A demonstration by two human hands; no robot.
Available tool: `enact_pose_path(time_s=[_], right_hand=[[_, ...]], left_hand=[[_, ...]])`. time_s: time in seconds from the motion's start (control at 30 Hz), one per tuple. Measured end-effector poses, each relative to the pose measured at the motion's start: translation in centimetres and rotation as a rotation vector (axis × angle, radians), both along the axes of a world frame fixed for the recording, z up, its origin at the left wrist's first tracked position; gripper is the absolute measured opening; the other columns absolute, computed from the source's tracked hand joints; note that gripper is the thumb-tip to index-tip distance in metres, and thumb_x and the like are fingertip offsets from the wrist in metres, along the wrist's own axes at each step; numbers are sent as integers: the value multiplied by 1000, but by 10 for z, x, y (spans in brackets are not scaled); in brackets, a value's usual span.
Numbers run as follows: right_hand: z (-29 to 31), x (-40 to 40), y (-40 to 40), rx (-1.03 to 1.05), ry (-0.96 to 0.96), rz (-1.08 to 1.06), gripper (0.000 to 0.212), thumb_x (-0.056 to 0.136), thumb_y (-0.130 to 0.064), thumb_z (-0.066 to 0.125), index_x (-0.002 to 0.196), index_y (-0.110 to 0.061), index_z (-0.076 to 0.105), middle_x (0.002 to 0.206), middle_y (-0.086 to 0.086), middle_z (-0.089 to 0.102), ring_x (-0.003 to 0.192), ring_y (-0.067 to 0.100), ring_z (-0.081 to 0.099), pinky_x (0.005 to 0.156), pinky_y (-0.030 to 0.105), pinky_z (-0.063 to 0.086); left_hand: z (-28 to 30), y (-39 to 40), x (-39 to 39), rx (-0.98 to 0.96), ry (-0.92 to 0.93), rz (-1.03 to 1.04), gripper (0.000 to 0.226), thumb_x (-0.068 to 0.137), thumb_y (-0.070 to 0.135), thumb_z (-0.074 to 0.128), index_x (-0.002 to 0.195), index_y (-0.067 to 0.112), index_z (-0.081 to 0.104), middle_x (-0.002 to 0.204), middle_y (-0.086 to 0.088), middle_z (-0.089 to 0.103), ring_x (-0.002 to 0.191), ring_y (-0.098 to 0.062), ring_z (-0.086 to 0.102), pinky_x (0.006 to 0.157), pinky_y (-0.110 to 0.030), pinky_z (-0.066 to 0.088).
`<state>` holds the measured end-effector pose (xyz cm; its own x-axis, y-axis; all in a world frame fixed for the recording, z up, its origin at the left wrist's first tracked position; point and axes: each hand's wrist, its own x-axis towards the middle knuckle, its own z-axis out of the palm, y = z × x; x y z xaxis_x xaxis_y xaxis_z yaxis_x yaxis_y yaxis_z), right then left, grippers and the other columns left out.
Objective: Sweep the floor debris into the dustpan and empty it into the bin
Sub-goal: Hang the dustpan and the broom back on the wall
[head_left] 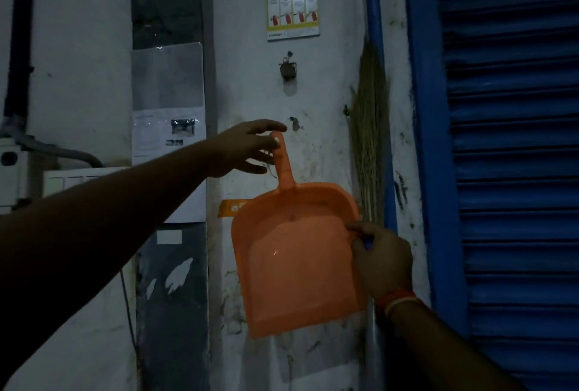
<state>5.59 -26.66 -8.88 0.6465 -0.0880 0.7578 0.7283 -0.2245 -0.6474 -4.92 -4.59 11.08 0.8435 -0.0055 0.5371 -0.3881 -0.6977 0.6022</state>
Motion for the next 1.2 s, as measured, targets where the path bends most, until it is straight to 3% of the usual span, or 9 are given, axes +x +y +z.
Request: enact_pose_path(time_s=[0.1, 0.23, 0.37, 0.57, 0.8, 0.93, 1.0, 1.1, 1.2], right_hand=[[0, 2, 2, -13, 16, 6, 27, 89, -12, 64, 104, -34, 70, 103, -5, 71, 85, 6, 61, 77, 15, 48], [0, 2, 2, -14, 27, 28, 28, 89, -11, 64, 102, -36, 69, 105, -4, 70, 89, 9, 62, 79, 17, 49], [0, 3, -1, -13, 35, 33, 27, 90, -11, 64, 103, -34, 69, 105, -2, 70, 86, 10, 61, 75, 17, 48], [-1, 4, -3, -31, 33, -2, 25, 89, -16, 66, 105, -34, 69, 104, -3, 71, 86, 10, 62, 77, 19, 50], [2, 1, 0, -24, 44, 13, 28, 89, -14, 65, 105, -37, 68, 104, -2, 71, 86, 12, 64, 80, 25, 56], [6, 3, 4, -3, 64, 20, 29, 88, -13, 66, 101, -38, 70, 108, -2, 71, 91, 14, 64, 85, 27, 55], [9, 3, 6, 11, 61, 20, 30, 87, -12, 66, 100, -38, 70, 108, -3, 71, 91, 13, 63, 84, 25, 53], [15, 4, 14, 16, 50, 26, 30, 88, -11, 64, 102, -36, 71, 109, -3, 70, 93, 13, 63, 87, 25, 51], [27, 9, 25, 30, 19, -7, 32, 87, -10, 64, 101, -39, 71, 110, -1, 69, 94, 15, 63, 89, 30, 54]], left_hand=[[-2, 4, -1, -113, 18, -37, 33, 104, 26, 57, 136, 22, 58, 108, -12, 67, 94, -23, 70, 76, -30, 61], [2, 12, -3, -97, 23, -3, 38, 95, 18, 67, 132, 13, 62, 112, -15, 73, 100, -24, 73, 76, -25, 60], [6, 20, -16, 178, 103, -15, 61, 82, 23, 74, 140, 21, 54, 108, -10, 76, 102, -20, 70, 86, -29, 54], [18, 28, -22, 658, 207, 170, 58, 96, 42, 61, 148, 29, 39, 100, 11, 78, 98, -4, 71, 97, -32, 51], [28, 29, -26, 609, -149, 284, 24, 97, 25, 67, 118, 26, 55, 95, 8, 72, 87, 0, 68, 72, -16, 46], [39, 31, -18, 204, -279, 97, 16, 101, 14, 58, 116, 16, 58, 99, -3, 72, 93, -10, 70, 78, -25, 54], [47, 32, -14, 116, -305, 10, 10, 101, 7, 54, 108, 12, 61, 101, -6, 70, 97, -15, 69, 84, -31, 57], [60, 29, -2, 336, -398, 135, 22, 99, 1, 54, 90, 15, 68, 98, -1, 69, 93, -9, 68, 94, -34, 58], [80, 24, 15, 728, -599, 404, 19, 98, 8, 61, 98, 20, 75, 108, 0, 72, 95, -5, 66, 93, -28, 54]])
